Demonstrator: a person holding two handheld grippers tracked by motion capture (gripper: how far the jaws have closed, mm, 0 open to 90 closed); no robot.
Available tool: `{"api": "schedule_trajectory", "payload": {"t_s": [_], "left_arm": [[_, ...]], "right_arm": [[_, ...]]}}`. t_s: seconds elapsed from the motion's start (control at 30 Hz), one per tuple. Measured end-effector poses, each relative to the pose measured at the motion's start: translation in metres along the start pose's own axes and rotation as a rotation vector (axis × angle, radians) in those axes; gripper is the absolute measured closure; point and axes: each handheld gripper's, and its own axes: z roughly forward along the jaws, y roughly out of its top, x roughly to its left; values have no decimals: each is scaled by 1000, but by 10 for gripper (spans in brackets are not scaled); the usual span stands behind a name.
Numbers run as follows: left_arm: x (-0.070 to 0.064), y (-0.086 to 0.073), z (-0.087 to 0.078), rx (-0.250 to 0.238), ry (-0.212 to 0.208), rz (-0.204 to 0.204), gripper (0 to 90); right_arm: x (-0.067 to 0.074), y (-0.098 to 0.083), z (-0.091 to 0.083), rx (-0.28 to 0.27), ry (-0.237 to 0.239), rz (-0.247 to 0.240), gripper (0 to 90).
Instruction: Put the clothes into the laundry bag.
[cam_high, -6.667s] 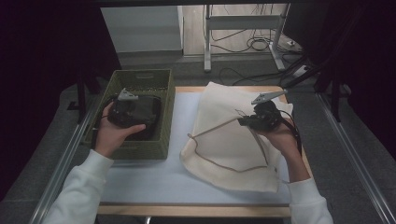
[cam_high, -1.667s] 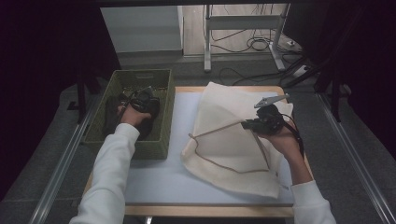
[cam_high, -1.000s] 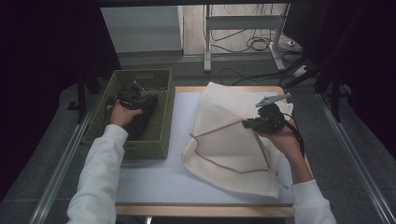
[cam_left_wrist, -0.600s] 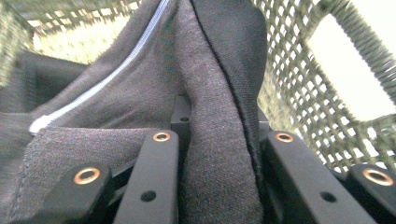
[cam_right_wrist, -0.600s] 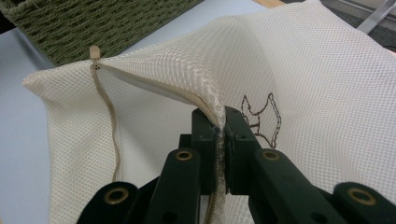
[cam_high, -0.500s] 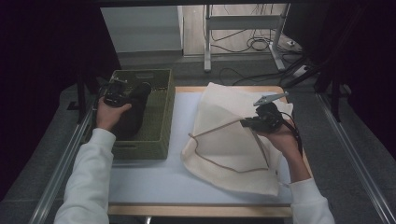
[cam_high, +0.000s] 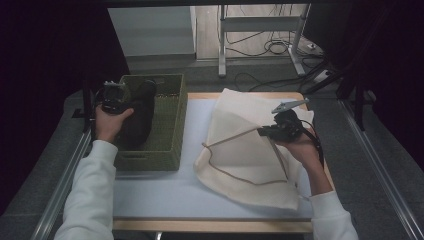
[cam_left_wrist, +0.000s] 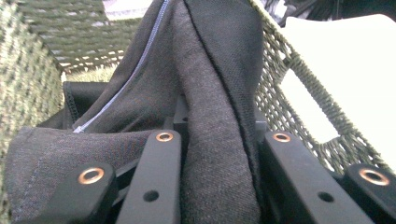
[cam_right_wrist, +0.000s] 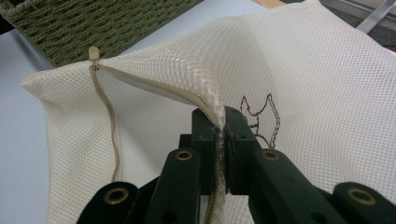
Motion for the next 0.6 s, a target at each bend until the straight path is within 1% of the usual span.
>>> {"api": "schedule_trajectory", "payload": {"t_s": [0.03, 0.1, 0.13, 0.23, 0.43, 0.6], "left_arm": [[0, 0, -1, -8, 3, 4, 757], [1, 0, -4, -20, 1, 0, 758], [1, 0, -7, -33, 1, -3, 759], [1, 2, -13, -66, 6, -19, 761], [4, 2, -26, -132, 10, -38, 764], [4, 3, -34, -166, -14, -48, 767]], "right_arm": [[0, 0, 0, 0, 0, 0, 849], [0, 0, 0, 1, 0, 1, 850], [0, 0, 0, 1, 1, 1, 850], [-1, 0, 0, 3, -3, 6, 852], [-1, 0, 0, 2, -4, 5, 853], [-2, -1, 0, 2, -6, 8, 853]]}}
